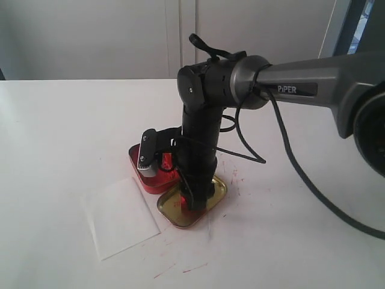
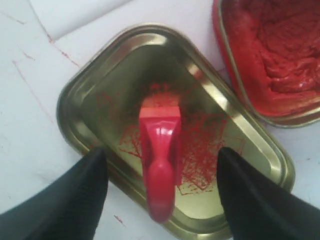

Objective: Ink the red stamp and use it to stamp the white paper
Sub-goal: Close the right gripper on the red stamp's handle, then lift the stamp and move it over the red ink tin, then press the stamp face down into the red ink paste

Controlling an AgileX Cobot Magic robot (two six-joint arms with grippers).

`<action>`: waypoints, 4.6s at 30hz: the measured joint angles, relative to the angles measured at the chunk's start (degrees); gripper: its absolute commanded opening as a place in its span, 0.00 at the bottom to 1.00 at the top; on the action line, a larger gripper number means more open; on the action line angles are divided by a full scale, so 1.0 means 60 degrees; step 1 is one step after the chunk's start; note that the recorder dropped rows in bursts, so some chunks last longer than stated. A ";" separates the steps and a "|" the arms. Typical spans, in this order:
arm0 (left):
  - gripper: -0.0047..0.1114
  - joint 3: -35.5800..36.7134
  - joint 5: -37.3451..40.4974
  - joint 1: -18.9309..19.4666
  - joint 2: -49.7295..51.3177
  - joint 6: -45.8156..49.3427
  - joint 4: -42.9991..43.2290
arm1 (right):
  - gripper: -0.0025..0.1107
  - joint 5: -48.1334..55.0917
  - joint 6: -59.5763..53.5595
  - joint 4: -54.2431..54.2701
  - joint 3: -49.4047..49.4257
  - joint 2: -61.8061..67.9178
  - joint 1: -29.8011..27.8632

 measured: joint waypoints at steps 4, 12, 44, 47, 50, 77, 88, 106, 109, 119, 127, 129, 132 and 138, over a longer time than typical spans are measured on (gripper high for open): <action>0.04 0.0000 0.0000 0.0000 0.0000 0.0000 0.0000 | 0.55 -0.0087 0.0299 0.0000 0.0000 0.0016 0.0000; 0.04 0.0000 0.0000 0.0000 0.0000 0.0000 0.0000 | 0.27 -0.0021 0.0338 0.0000 0.0000 0.0016 0.0000; 0.04 0.0000 0.0000 0.0000 0.0000 0.0000 0.0000 | 0.02 0.0399 0.0394 -0.0019 0.0000 0.0016 0.0000; 0.04 0.0000 0.0000 0.0000 0.0000 0.0000 0.0000 | 0.02 0.0432 0.0394 -0.0019 0.0000 -0.0005 0.0000; 0.04 0.0000 0.0000 0.0000 0.0000 0.0000 0.0000 | 0.02 0.0454 0.0394 -0.0019 0.0000 -0.0064 0.0000; 0.04 0.0000 0.0000 0.0000 0.0000 0.0000 0.0000 | 0.02 0.0039 0.4352 -0.0936 -0.0915 -0.0889 0.0000; 0.04 0.0000 0.0000 0.0000 0.0000 0.0000 0.0000 | 0.02 0.0541 0.5236 -0.1094 -0.2798 0.0130 0.0000; 0.04 0.0000 0.0000 0.0000 0.0000 0.0000 0.0000 | 0.02 0.1009 0.6120 -0.1100 -0.5078 0.1888 0.0000; 0.04 0.0000 0.0000 0.0000 0.0000 0.0000 0.0000 | 0.02 0.1047 0.6139 -0.0936 -0.5078 0.1981 0.0016; 0.04 0.0000 0.0000 0.0000 0.0000 0.0000 0.0000 | 0.02 0.1153 0.6271 -0.0936 -0.5078 0.2050 0.0434; 0.04 0.0000 0.0000 0.0000 0.0000 0.0000 0.0000 | 0.02 0.1013 0.7162 -0.1839 -0.5377 0.2372 0.0747; 0.04 0.0000 0.0000 0.0000 0.0000 0.0000 0.0000 | 0.02 0.1085 0.7229 -0.1945 -0.5514 0.2554 0.0747; 0.04 0.0000 0.0000 0.0000 0.0000 0.0000 0.0000 | 0.02 0.1177 0.7309 -0.1983 -0.5550 0.2733 0.0747; 0.04 0.0000 0.0000 0.0000 0.0000 0.0000 0.0000 | 0.02 0.1158 0.7333 -0.1983 -0.5594 0.2753 0.0747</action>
